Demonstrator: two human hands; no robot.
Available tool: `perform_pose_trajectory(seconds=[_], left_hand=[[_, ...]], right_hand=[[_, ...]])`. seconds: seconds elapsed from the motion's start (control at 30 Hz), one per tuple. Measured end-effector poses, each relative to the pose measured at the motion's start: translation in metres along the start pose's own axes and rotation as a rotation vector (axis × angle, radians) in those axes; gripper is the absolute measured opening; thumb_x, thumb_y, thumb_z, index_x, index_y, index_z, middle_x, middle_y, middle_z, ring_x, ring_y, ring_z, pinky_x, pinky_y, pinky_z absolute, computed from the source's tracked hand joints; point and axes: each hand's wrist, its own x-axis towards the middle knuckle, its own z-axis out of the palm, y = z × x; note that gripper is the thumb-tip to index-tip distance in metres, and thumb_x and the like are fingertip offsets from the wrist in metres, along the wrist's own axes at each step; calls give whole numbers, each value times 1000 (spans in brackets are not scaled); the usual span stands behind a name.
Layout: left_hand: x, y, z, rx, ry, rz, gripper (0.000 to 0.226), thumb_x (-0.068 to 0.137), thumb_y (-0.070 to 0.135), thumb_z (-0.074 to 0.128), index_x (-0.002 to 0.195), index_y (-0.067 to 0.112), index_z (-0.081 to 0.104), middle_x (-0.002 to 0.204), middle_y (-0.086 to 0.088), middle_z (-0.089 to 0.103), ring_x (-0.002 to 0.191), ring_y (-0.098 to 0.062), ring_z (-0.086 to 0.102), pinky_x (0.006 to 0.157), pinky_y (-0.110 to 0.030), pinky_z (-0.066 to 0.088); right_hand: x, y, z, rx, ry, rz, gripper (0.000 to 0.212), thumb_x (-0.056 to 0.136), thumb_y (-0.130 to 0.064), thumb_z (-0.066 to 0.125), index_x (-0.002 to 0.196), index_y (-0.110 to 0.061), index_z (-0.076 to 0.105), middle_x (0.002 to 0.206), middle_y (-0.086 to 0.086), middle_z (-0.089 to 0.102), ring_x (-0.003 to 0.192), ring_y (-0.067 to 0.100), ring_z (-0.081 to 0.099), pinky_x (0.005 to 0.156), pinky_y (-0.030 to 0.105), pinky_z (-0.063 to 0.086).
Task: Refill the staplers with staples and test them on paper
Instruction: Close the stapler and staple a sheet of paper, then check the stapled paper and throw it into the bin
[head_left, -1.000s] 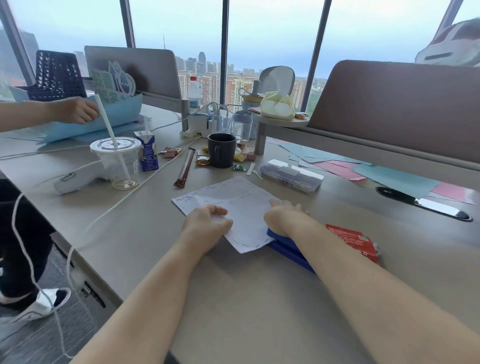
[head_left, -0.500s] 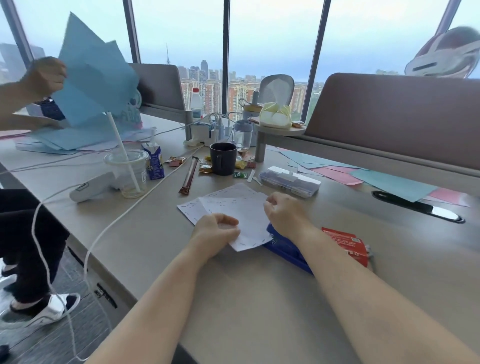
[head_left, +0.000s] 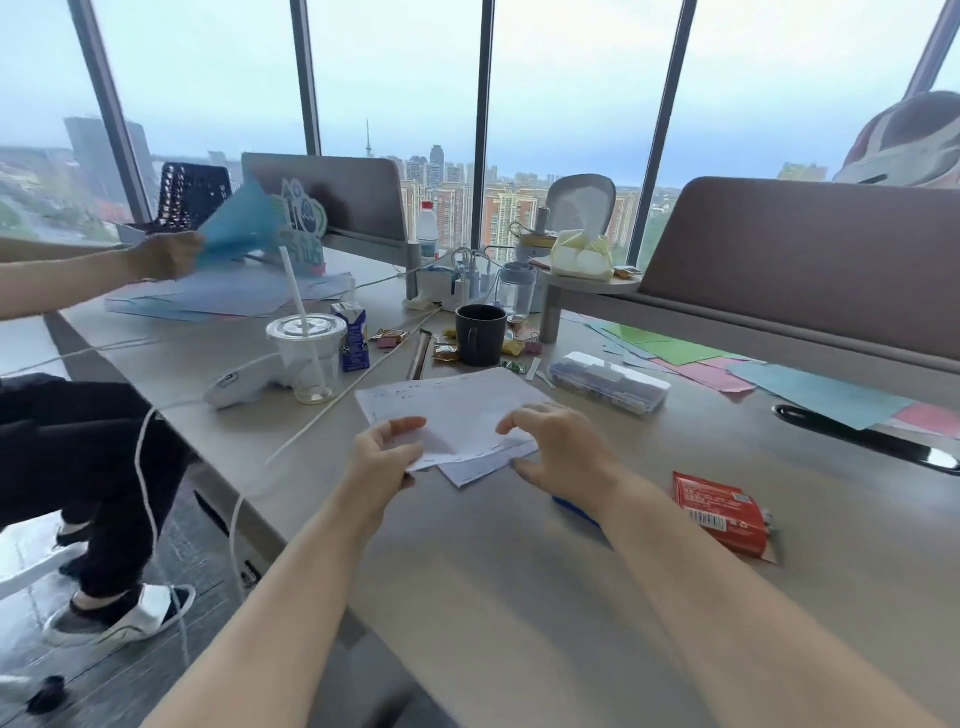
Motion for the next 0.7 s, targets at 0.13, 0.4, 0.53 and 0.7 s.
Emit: perform_pose_trajectory(seconds=[0.13,0.4,0.53,0.7], left_hand=[[-8,4,-4,-93,-69,-55,23,89,0,49,98,16,63,74,0,58,56,-7,51,42,-11,39],[-29,26,25,-88,62,266,25,87,57,37,88,39,55,128,-7,46,73,-9,65,48,-19,51],[-37,39,47,174,120,470,11,86,37,58,79,34,50,102,-10,62,68,-9,61,51,-16,46],[-45,53,75,190,183,539,29,88,26,57,79,-1,51,67,-13,58,62,-21,50,50,-10,36]], right_hand=[[-1,-7,-3,37,188,-59,7,81,-14,66,85,-16,70,92,1,74,91,21,64,87,38,49],[-23,1,-26,143,317,83,10,89,-18,55,89,-15,65,90,1,71,89,24,58,91,45,43],[-36,5,-47,256,336,187,11,90,-18,52,90,-15,63,89,6,67,89,26,57,89,47,48],[-54,5,-77,323,327,268,20,92,-20,48,74,-19,55,71,-2,57,73,17,53,72,31,45]])
